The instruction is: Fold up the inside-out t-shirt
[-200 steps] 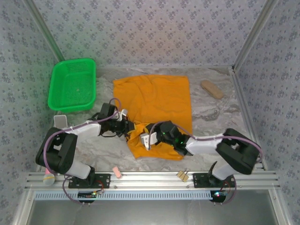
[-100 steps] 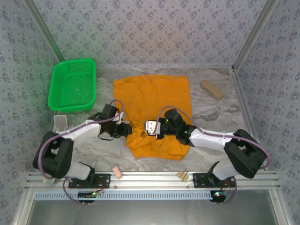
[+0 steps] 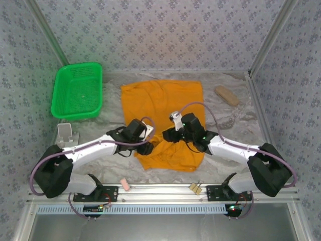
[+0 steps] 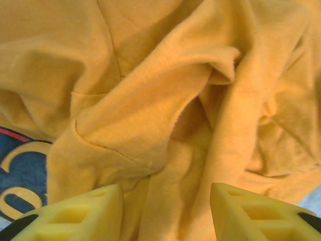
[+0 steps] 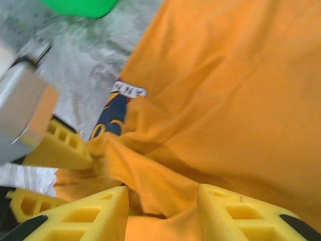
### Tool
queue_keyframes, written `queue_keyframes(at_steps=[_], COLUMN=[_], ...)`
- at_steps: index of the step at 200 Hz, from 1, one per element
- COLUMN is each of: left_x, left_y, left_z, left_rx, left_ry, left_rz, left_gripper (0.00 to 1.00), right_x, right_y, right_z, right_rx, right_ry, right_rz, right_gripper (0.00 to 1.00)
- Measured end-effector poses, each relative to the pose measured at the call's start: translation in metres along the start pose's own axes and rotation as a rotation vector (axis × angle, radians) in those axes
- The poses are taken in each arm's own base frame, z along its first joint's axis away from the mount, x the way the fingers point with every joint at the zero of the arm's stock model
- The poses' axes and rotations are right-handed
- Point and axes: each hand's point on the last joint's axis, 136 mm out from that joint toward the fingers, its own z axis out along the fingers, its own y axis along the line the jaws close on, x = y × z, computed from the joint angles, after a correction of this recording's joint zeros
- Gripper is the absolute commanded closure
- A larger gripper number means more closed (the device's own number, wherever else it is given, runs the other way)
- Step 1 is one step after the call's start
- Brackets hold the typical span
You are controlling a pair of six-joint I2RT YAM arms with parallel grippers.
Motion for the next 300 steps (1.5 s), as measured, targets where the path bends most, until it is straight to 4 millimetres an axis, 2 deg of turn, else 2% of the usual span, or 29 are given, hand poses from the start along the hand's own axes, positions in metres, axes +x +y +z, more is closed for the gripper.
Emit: queue_keyframes(at_steps=[28,57,64,76,84,93,116,137,159,176,207,227,249,280,290,300], left_x=[-0.009,-0.013,-0.011,-0.009,-0.009,-0.010,-0.020,-0.036,-0.054,-0.059,-0.051,-0.044,-0.039,-0.041,-0.041,-0.041], left_y=[0.012,0.019,0.020,0.021,0.021,0.020,0.016,0.014,0.012,0.010,0.003,0.001,-0.004,-0.007,-0.008,-0.009], left_z=[0.010,0.030,0.035,0.040,0.041,0.041,0.033,0.010,-0.015,-0.025,-0.025,-0.020,-0.017,-0.021,-0.023,-0.024], left_rx=[-0.079,-0.127,-0.130,-0.133,-0.133,-0.123,-0.075,-0.002,0.092,0.148,0.293,0.362,0.424,0.499,0.522,0.538], left_ry=[0.013,0.063,0.078,0.097,0.098,0.096,0.073,0.005,-0.070,-0.099,-0.073,-0.048,-0.029,-0.026,-0.023,-0.017], left_rz=[0.037,0.045,0.044,0.050,0.042,0.036,0.014,-0.048,-0.116,-0.155,-0.251,-0.321,-0.366,-0.416,-0.429,-0.439], left_gripper=[0.51,0.55,0.62,0.82,0.89,0.92,0.92,0.93,0.93,0.90,0.89,0.91,0.94,0.94,0.94,0.94], right_x=[-0.003,-0.006,-0.008,-0.009,-0.010,-0.010,-0.005,-0.002,0.003,0.012,0.040,0.049,0.053,0.066,0.067,0.066], right_y=[-0.006,-0.006,-0.007,-0.006,-0.006,-0.006,-0.007,-0.005,0.008,0.021,0.052,0.064,0.068,0.067,0.063,0.057], right_z=[-0.002,-0.005,-0.006,-0.008,-0.009,-0.010,-0.010,-0.010,-0.008,-0.005,0.003,0.008,0.016,0.036,0.044,0.051], right_rx=[0.016,0.016,0.017,0.015,0.015,0.015,0.017,0.003,-0.030,-0.066,-0.143,-0.169,-0.180,-0.177,-0.152,-0.111], right_ry=[-0.010,-0.023,-0.028,-0.034,-0.038,-0.040,-0.031,-0.022,-0.007,0.013,0.059,0.061,0.053,0.084,0.088,0.082], right_rz=[0.065,0.075,0.075,0.069,0.062,0.052,0.021,-0.031,-0.134,-0.237,-0.508,-0.629,-0.721,-0.817,-0.834,-0.848], right_gripper=[0.58,0.58,0.58,0.58,0.58,0.59,0.58,0.58,0.59,0.58,0.57,0.57,0.57,0.56,0.58,0.66])
